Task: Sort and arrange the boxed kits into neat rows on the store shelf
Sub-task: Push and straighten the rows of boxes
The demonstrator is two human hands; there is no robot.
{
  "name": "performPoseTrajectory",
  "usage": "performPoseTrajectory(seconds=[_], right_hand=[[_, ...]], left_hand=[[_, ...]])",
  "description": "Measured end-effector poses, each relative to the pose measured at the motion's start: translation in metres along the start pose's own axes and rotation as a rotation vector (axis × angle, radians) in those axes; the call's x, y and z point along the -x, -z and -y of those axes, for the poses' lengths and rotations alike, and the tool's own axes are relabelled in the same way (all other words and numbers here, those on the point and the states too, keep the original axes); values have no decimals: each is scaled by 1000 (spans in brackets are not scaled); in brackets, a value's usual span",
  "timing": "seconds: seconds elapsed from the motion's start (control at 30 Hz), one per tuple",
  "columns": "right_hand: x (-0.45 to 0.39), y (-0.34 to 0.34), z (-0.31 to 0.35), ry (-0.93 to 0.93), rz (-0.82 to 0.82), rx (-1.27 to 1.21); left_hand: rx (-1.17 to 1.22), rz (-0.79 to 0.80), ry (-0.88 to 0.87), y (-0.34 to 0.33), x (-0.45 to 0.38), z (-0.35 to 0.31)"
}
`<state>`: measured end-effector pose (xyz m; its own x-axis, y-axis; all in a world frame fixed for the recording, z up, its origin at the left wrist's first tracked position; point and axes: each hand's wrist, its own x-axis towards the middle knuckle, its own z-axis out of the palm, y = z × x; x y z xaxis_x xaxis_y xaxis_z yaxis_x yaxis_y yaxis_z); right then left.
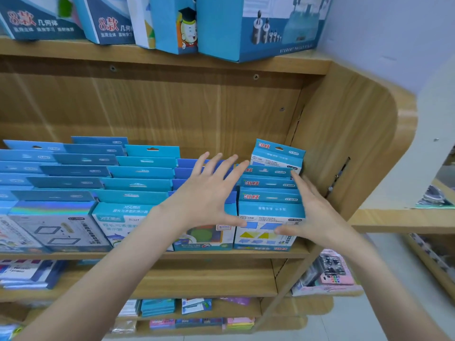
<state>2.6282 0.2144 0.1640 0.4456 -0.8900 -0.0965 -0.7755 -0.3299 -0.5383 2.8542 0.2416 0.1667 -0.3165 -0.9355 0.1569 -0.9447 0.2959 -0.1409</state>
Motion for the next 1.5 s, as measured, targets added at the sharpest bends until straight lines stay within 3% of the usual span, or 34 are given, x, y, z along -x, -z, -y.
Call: performPoseTrajectory(seconds=[0.17,0.4,0.53,0.67,0.83,1.07,1.17,1.33,1.5], right_hand=[[-5,-1,-2,-8,72,-28],[-5,17,1,12,182,-23],[-15,45,28,51,-104,-175],[-73,51,43,-42,-193,26],[-136,42,39,-203,-29,262],[-147,56,50,19,344,411],[-141,47,57,63,419,458],[-130,46,50,60,331,341],[-89,38,29,67,-111,-65]], left_hand=[[59,192,-12,-4,-19,6],[61,49,-60,-8,-15,9],[67,29,-63,-7,-14,8],[67,16,-52,-8,-13,7],[87,0,-49,-7,-11,7],[156,-5,-23,-7,-9,3],[183,24,-9,-5,-8,2],[196,64,-11,-2,-7,2],[309,112,-21,1,-7,8]])
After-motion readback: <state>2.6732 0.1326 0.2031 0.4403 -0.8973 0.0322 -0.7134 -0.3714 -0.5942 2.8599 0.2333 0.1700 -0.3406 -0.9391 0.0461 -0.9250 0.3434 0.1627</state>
